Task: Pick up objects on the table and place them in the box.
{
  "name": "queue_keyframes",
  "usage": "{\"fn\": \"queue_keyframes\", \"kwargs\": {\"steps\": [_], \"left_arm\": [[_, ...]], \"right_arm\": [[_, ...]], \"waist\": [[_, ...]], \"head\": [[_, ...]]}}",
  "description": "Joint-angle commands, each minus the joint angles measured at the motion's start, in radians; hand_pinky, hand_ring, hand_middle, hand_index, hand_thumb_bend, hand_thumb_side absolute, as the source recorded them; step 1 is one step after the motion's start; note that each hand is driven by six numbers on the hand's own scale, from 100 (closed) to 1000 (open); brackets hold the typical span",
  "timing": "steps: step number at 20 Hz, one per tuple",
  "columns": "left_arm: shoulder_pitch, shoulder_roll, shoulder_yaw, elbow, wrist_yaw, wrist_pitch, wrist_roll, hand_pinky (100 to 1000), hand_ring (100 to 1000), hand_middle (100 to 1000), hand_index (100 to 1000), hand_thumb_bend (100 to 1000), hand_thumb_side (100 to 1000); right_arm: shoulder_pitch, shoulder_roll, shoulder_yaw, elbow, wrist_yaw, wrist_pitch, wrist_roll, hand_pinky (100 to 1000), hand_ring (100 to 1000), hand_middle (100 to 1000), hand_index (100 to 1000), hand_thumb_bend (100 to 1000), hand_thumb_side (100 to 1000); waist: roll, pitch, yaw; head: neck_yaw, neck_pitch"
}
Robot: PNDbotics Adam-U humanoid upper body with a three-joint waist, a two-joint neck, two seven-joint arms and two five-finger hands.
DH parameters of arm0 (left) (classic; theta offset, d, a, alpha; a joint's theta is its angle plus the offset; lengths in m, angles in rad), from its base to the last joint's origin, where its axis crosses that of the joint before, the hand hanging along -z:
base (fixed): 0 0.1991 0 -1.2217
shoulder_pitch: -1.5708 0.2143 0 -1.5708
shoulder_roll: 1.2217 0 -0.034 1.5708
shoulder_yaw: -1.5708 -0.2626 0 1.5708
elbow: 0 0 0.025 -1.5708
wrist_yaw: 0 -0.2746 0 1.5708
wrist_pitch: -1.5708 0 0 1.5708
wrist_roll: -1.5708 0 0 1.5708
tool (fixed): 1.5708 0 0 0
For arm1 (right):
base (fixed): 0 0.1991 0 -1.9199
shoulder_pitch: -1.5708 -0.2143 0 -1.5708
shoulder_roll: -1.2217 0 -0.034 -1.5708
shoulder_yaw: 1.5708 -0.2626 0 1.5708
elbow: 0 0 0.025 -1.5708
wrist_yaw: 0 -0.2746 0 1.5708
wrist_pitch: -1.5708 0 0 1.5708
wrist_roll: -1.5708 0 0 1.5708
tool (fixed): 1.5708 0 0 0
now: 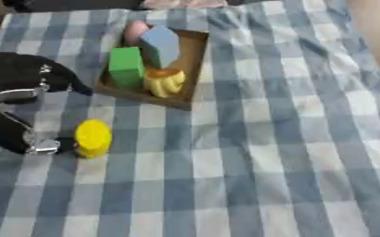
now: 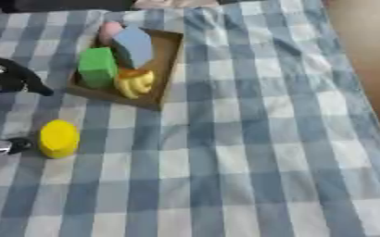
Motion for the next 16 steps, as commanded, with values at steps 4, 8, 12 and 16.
{"fn": "queue_keyframes", "kwargs": {"steps": [4,8,12,16], "left_arm": [[-0.044,-0.027,-0.032,0.068,-0.052,-0.007,0.017,927,904,793,921,453,829],[-0.065,-0.052,-0.053,0.117,-0.076,-0.026,0.0,928,906,795,922,469,833],[-0.079,-0.071,-0.065,0.159,-0.103,-0.044,-0.015,928,905,795,926,469,812],[-0.083,-0.082,-0.071,0.183,-0.12,-0.058,-0.036,924,899,788,923,439,739]], "right_arm": [[-0.005,-0.015,-0.013,-0.001,0.001,-0.002,0.008,864,615,439,760,100,470],[-0.004,-0.009,-0.015,0.0,0.001,0.0,0.012,865,614,438,760,100,470],[-0.003,-0.006,-0.017,0.0,0.001,0.001,0.015,866,614,438,761,100,470],[-0.002,-0.003,-0.017,0.0,0.0,0.003,0.017,867,614,437,761,100,470]], "waist": [[-0.004,-0.014,-0.006],[-0.004,-0.009,-0.009],[-0.004,-0.006,-0.011],[-0.004,-0.006,-0.012]], "head": [[0.002,-0.011],[0.003,-0.012],[0.003,-0.012],[0.004,-0.014]]}}
